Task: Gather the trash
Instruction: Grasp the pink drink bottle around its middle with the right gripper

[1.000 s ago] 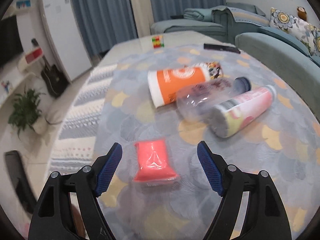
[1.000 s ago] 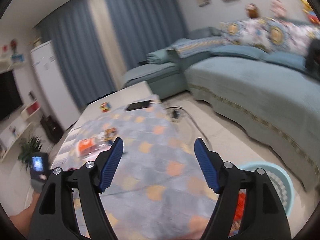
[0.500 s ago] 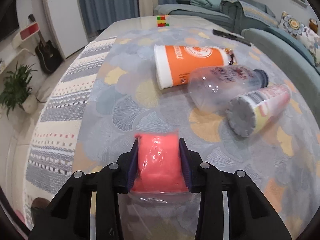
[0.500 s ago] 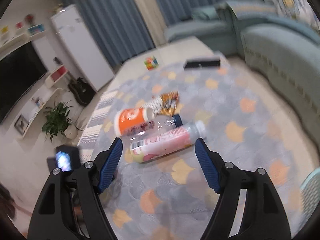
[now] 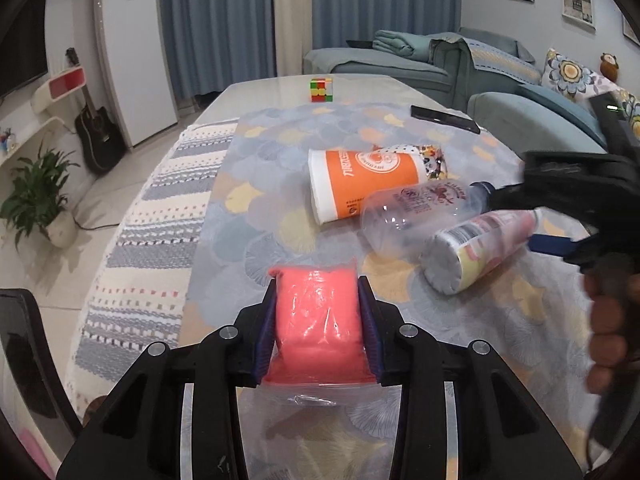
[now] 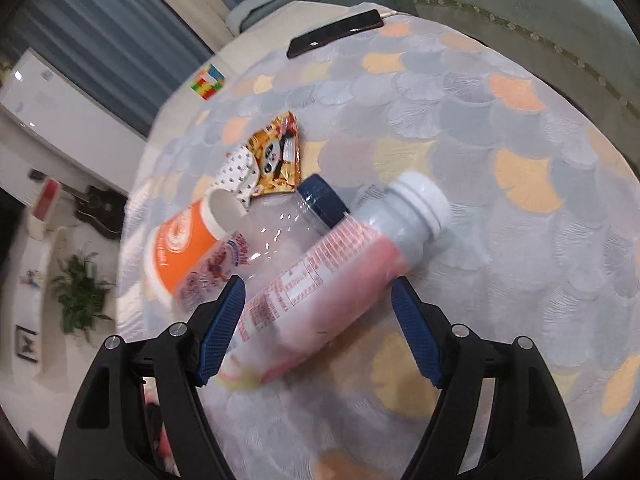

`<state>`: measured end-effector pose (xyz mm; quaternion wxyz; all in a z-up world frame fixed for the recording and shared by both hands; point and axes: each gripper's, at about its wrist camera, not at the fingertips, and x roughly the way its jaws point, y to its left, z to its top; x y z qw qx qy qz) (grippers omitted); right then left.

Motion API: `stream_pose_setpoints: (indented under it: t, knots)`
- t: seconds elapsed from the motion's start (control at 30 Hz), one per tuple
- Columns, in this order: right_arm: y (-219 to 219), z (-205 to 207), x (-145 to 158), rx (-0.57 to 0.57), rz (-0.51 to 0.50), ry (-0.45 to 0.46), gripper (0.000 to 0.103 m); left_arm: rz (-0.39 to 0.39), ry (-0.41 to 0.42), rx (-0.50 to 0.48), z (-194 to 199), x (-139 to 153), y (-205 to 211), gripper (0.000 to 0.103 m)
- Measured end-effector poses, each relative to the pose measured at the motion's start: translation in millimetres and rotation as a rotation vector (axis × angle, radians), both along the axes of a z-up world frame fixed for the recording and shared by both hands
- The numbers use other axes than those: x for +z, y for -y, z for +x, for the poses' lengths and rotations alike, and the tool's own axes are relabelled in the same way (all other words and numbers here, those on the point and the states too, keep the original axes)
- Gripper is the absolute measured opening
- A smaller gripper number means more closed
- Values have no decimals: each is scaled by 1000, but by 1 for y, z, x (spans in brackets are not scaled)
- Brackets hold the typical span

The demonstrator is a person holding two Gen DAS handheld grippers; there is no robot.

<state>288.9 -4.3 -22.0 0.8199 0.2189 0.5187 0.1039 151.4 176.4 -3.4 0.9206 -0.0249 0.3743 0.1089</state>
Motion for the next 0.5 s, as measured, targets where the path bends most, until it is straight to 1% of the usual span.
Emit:
stream_pose_setpoints:
  t: [0.07, 0.1, 0.2, 0.27, 0.3, 0.37, 0.47, 0.5]
  knots:
    - [-14, 7, -12, 31, -30, -36, 73, 10, 3, 0, 1, 0, 2, 36]
    - [-17, 9, -17, 45, -27, -41, 74, 12, 1, 0, 2, 0, 2, 36]
    - [-25, 8, -17, 118, -104, -18, 74, 14, -7, 3, 4, -2, 0, 36]
    - [-20, 6, -16, 124, -90, -28, 65, 10, -8, 5, 4, -3, -1, 36]
    - [-17, 5, -15, 135, -87, -32, 63, 9, -7, 5, 3, -2, -2, 36]
    - [-9, 4, -13, 141, -98, -19, 55, 5, -2, 2, 2, 0, -1, 36]
    - [12, -1, -8, 128, -117, 0, 47, 4, 14, -10, -1, 5, 3, 36]
    - [18, -2, -7, 120, -117, 5, 47, 2, 22, -16, -2, 7, 4, 36]
